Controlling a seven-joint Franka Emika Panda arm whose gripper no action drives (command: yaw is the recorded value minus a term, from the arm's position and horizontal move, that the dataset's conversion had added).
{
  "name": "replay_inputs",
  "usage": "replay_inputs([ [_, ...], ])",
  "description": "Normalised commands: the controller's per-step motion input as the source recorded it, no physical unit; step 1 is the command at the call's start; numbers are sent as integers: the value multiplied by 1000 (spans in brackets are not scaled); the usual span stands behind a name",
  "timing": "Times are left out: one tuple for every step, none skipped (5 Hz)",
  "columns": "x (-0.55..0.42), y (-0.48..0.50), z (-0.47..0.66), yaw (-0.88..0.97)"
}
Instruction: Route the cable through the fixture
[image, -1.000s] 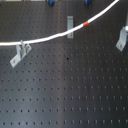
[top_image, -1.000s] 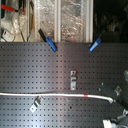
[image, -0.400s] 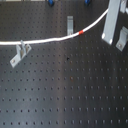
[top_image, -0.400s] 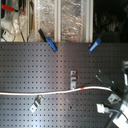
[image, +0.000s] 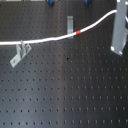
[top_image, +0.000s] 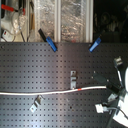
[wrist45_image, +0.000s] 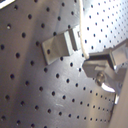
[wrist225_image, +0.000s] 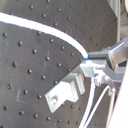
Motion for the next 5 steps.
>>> replay_inputs([
  [-29,18,234,-449],
  [-55,186,318,-614],
  [-112,331,128,-634],
  [-116,324,74,-665],
  [-119,234,162,-620],
])
